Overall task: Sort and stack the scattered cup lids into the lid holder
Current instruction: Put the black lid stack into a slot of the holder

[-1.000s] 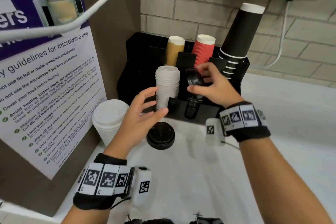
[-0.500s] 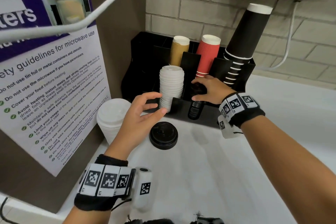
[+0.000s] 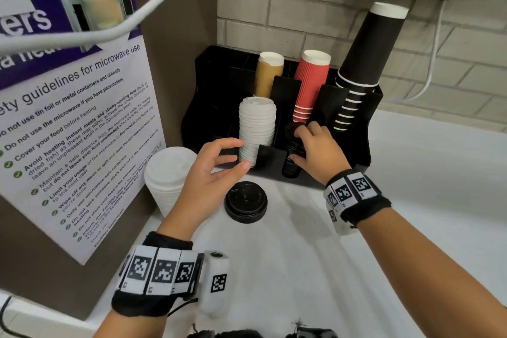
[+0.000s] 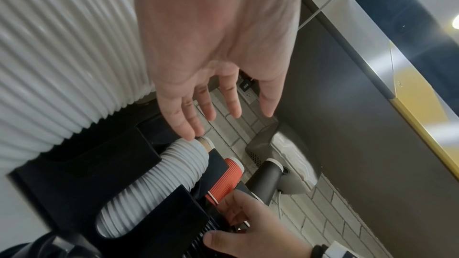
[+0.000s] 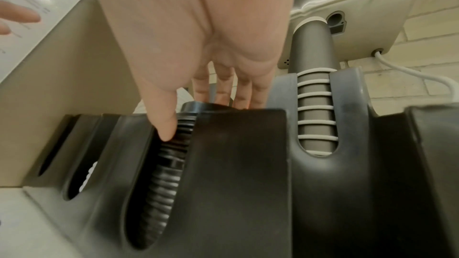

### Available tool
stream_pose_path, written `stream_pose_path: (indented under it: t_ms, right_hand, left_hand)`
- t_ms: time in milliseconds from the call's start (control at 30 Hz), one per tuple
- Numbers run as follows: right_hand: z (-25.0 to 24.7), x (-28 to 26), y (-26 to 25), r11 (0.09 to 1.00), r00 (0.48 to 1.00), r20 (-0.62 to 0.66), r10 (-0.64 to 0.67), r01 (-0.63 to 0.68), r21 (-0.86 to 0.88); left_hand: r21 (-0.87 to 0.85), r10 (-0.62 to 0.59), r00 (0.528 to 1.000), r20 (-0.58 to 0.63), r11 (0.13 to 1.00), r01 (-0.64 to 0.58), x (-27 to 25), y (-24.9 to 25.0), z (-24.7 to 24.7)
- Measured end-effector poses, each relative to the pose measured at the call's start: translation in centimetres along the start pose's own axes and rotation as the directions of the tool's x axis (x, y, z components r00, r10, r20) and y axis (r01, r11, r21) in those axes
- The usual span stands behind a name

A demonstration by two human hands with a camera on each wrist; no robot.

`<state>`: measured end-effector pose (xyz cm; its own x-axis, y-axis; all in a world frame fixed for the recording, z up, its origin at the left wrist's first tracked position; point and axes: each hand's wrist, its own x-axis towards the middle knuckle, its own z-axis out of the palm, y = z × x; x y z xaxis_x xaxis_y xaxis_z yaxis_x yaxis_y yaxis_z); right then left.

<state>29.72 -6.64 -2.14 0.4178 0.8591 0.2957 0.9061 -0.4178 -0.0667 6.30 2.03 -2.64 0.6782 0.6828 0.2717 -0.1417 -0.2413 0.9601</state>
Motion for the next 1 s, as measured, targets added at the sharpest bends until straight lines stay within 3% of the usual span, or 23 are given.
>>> stream_pose_path:
  t_ms: [67,133,200,233,300,333,400,467,567,767,800,867,933,1000]
  right_hand:
    - [-0.4,-0.4,-0.3,0.999,1.000,0.004,0.009,-0.008,-0.042]
    - [-1.0,-0.8,-0.9,0.999,0.997,-0.071,-0.005,0.002,-0.046]
    - [-1.4,-1.3,-2.2,0.994,0.977,-0.197,-0.080,0.092,0.057]
    - [-1.5,-1.5,-3.1,0.979,0.973,-0.189,-0.130,0.156,0.128]
    - [-1.0,-1.9,-5.2,0.943,0.973,0.060,-0.224,0.201,0.265]
    - [-0.5,-2.0,-6.2,0.941,0.935,0.249,-0.254,0.179,0.287]
    - [0.6,-2.1,-7.8,0.968,0.799,0.556,-0.229,0.126,0.218]
    - [1.6,-1.9,-8.8,0.984,0.709,0.683,-0.177,0.120,0.131]
    - [2.7,-1.3,-9.6,0.987,0.667,0.729,-0.154,0.137,0.084]
    - [4.1,-0.8,-9.5,0.992,0.656,0.746,-0.114,0.111,0.054]
    - [3.8,-0.8,-8.9,0.994,0.667,0.738,-0.106,0.065,0.084]
    - [2.3,-0.8,-7.3,0.964,0.738,0.663,-0.122,-0.070,0.256]
    - [0.2,-1.3,-5.8,0.799,0.840,0.509,-0.186,-0.172,0.576]
    - [-1.8,-2.3,-5.1,0.568,0.894,0.395,-0.213,-0.215,0.794]
  left_hand:
    - [-0.005,0.001,1.000,-0.001,1.000,-0.001,-0.1,0.0,0.0]
    - [-0.007,0.003,1.000,-0.004,1.000,-0.003,-0.2,0.1,-0.1]
    - [-0.005,0.004,1.000,-0.013,1.000,-0.004,-0.2,0.1,-0.2]
    - [-0.006,0.005,1.000,-0.018,1.000,-0.005,-0.2,0.1,-0.2]
    - [-0.011,0.015,1.000,-0.024,1.000,-0.015,-0.2,0.2,-0.2]
    - [-0.012,0.020,1.000,-0.024,1.000,-0.020,-0.2,0.2,-0.2]
    - [-0.011,0.025,1.000,-0.017,1.000,-0.025,-0.2,0.4,-0.1]
    - [-0.013,0.024,1.000,-0.010,1.000,-0.024,-0.3,0.5,0.1]
    - [-0.011,0.016,1.000,-0.013,1.000,-0.016,-0.5,0.5,0.2]
    - [-0.009,0.014,1.000,-0.018,1.000,-0.014,-0.6,0.6,0.2]
    - [-0.013,0.018,1.000,-0.016,1.000,-0.018,-0.6,0.6,0.2]
    - [-0.017,0.023,1.000,-0.018,1.000,-0.023,-0.7,0.6,0.1]
    - [0.008,0.006,1.000,0.000,1.000,-0.006,-0.8,0.5,0.0]
    - [0.043,-0.039,0.994,0.099,0.998,0.035,-0.9,0.3,0.2]
